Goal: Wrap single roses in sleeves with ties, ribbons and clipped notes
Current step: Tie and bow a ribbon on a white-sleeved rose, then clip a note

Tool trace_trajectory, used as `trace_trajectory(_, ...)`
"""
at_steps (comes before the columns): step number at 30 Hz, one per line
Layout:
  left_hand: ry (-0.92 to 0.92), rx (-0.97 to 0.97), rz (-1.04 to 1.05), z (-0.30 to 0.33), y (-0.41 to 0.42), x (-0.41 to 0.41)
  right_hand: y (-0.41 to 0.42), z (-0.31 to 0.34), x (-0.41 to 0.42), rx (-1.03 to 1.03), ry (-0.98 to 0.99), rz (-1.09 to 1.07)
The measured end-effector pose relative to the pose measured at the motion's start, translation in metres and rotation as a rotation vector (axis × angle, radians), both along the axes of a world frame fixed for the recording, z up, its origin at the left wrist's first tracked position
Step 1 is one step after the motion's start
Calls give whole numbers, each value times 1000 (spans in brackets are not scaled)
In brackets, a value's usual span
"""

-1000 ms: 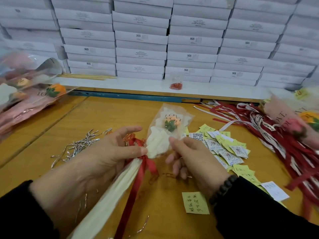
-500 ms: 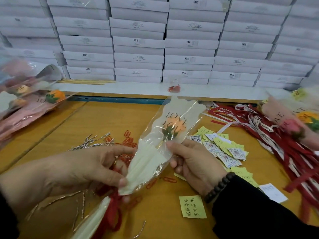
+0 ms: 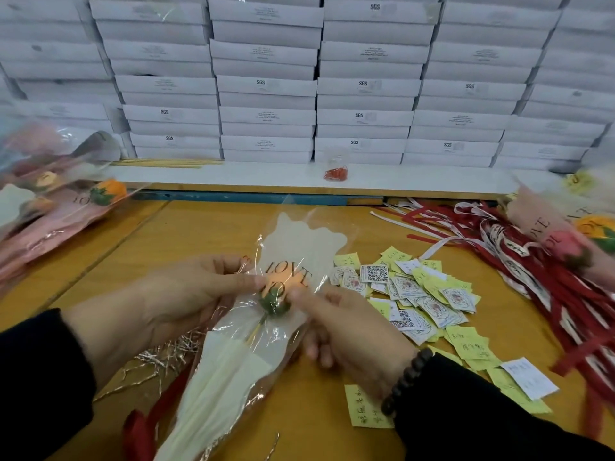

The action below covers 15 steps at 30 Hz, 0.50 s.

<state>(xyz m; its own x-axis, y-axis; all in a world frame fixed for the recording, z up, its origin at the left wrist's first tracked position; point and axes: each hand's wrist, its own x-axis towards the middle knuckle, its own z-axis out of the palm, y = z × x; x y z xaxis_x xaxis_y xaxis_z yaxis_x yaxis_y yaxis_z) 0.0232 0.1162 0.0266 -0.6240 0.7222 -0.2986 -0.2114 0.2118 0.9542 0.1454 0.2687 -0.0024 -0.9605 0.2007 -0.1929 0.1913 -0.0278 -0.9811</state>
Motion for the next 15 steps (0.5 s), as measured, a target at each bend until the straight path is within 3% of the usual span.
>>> trace_trajectory(3,42,18,24,2,3,-2,8,4,-5,-129,44,-125)
trace_trajectory(7,100,70,111,15,17,-3,5,4,-4,-285,107,-102)
trace_trajectory(10,91,47,56,25,19,-1,3,3,-3,-378,129,-106)
trace_trajectory(15,62,-90,-62,24,-1,4,-2,4,1,-263,77,40)
